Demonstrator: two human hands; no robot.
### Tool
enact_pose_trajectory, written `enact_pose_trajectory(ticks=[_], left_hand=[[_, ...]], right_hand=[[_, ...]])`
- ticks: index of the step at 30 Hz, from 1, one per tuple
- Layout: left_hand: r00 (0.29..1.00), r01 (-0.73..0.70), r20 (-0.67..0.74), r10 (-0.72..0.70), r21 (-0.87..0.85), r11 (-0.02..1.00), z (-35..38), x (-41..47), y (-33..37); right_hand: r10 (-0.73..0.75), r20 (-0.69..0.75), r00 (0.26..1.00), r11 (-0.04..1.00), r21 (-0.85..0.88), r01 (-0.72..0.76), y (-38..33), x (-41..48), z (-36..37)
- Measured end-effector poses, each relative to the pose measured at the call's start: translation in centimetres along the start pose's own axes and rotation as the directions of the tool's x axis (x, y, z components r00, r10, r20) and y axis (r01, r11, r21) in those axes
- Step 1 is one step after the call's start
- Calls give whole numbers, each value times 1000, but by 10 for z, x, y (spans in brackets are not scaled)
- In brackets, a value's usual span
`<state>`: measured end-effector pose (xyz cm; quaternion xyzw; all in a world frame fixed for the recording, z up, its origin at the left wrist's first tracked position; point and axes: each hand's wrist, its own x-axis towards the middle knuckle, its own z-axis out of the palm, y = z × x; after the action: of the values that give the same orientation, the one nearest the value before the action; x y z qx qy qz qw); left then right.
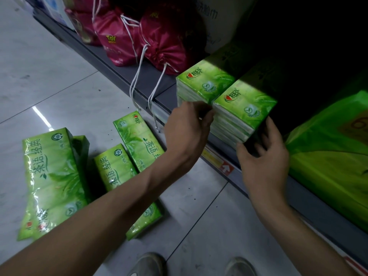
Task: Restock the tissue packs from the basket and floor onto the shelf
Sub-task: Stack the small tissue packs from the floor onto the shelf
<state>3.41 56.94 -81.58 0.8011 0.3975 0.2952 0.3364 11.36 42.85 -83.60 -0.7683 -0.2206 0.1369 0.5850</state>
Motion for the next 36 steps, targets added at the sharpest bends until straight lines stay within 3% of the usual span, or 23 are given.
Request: enact_pose_trajectory(ticks=[3,8,15,25,30,36], left_hand=[[997,23,76,-16,-85,996,-5,-6,-2],[976,-4,219,23,-87,996,-17,-21,-14],[975,74,213,-68,-19,997,-45,-42,-57],[962,193,141,-233,251,948,-112,-64,-105],[958,221,49,-283,500,837,-149,-72,-125],[889,407,-126,-441,659,632,-193,-83,-155]], right_hand=[[21,44,999,1000,-2,-21,-3,-13,-4],[40,45,998,999,0,-40,-6,-32,-7],[-58,37,998,997,-53,60,-8,-66,0],[-124,394,911,976,-117,183,-20,-80,66],[-159,566,809,935,-177,307,-28,-70,102],[-157,660,735,888,-231,397,-31,-64,136]])
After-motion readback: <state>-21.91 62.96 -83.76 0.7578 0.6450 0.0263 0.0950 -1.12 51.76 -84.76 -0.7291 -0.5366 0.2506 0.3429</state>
